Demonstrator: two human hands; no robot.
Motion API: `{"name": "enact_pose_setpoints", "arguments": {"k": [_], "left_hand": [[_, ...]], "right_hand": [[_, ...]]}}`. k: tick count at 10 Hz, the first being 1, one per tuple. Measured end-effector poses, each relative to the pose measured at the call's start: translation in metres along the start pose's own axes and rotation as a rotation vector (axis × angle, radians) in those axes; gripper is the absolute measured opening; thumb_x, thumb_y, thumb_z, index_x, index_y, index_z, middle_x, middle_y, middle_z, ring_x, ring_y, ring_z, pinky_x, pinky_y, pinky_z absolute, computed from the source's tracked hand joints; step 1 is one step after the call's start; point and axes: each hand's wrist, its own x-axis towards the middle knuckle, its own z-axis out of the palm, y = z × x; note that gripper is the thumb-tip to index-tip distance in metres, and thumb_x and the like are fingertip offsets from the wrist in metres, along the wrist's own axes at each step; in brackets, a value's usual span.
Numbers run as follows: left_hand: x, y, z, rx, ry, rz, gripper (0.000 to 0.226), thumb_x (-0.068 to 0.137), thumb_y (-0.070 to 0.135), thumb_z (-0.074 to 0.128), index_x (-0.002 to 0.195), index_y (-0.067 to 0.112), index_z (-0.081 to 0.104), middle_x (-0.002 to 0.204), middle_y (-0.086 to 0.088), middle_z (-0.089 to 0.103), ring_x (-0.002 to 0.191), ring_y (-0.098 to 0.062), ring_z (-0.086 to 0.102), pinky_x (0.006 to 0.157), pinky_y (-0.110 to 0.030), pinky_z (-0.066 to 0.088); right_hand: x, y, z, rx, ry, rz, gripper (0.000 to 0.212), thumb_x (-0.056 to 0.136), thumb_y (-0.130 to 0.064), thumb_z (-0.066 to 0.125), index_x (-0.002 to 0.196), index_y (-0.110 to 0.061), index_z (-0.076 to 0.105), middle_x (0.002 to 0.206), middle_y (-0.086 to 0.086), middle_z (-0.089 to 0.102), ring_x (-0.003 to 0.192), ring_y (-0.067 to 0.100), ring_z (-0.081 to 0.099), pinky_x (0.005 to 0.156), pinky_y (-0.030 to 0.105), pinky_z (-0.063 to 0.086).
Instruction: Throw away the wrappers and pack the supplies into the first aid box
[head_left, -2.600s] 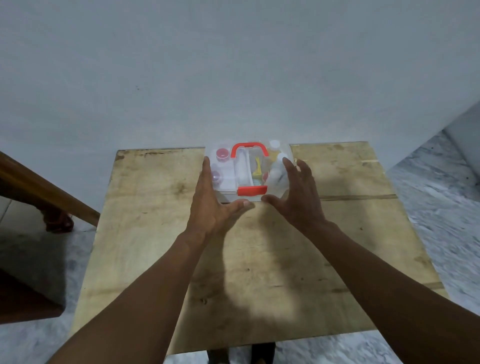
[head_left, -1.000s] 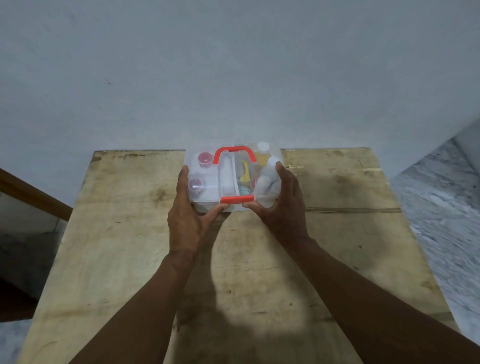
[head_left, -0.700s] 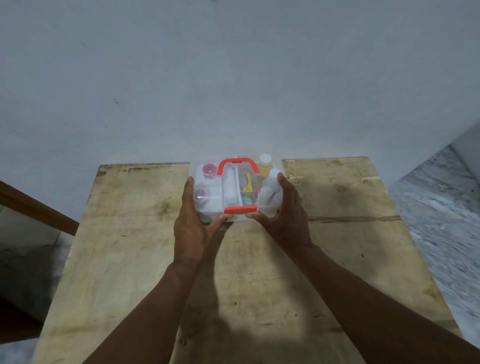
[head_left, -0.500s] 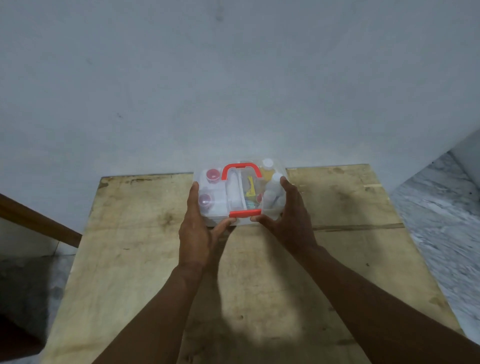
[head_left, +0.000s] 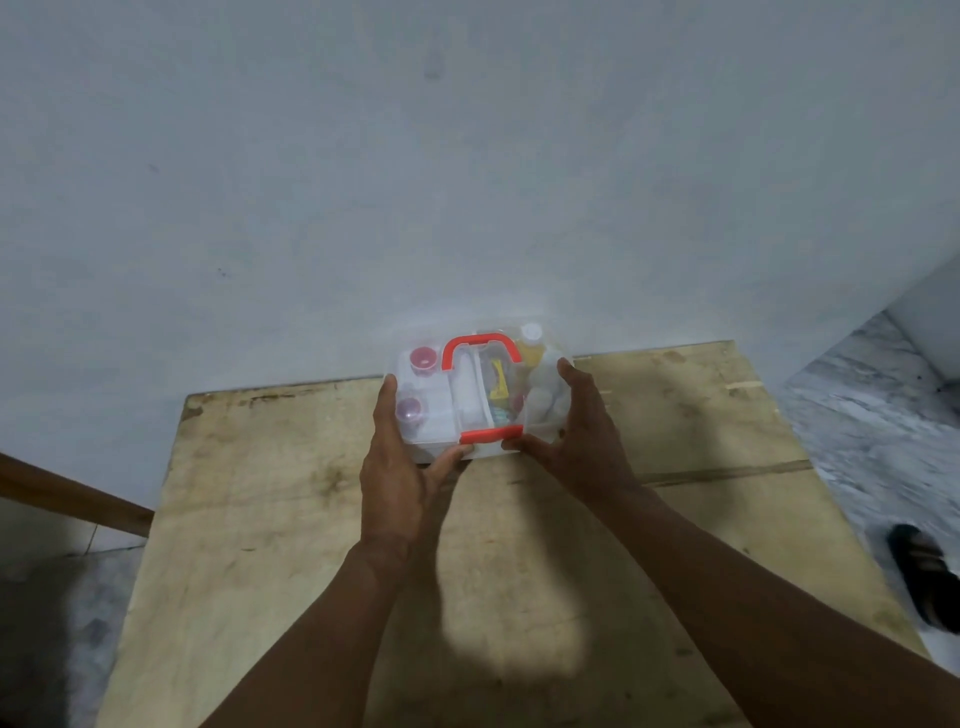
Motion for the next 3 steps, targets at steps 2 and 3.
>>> {"name": "enact_pose_setpoints", "arguments": {"k": [2, 3], "left_hand": [[-0.003, 0.013, -0.011, 0.102, -0.081, -0.033, 0.104, 0.076, 0.071, 0.063, 0.154, 0.040, 0.002, 0.152, 0.006, 0.040, 0.127, -0.021, 0.054, 0.100, -0.031, 0.046], [-0.020, 0.027, -0.023, 0.094, -0.070, -0.143, 0.124, 0.062, 0.084, 0.060, 0.155, 0.040, -0.010, 0.163, -0.011, 0.019, 0.140, -0.025, 0.036, 0.106, -0.046, 0.042]], "right_hand": [[0.004, -0.014, -0.014, -0.102, -0.110, 0.055, 0.112, 0.063, -0.043, 0.088, 0.151, -0.018, 0.024, 0.153, 0.007, 0.037, 0.138, 0.027, 0.041, 0.107, 0.043, 0.043], [-0.003, -0.015, -0.028, -0.195, -0.127, -0.001, 0.107, 0.057, -0.054, 0.078, 0.144, -0.033, 0.019, 0.138, 0.011, 0.048, 0.119, 0.037, 0.053, 0.092, 0.051, 0.052]]}}
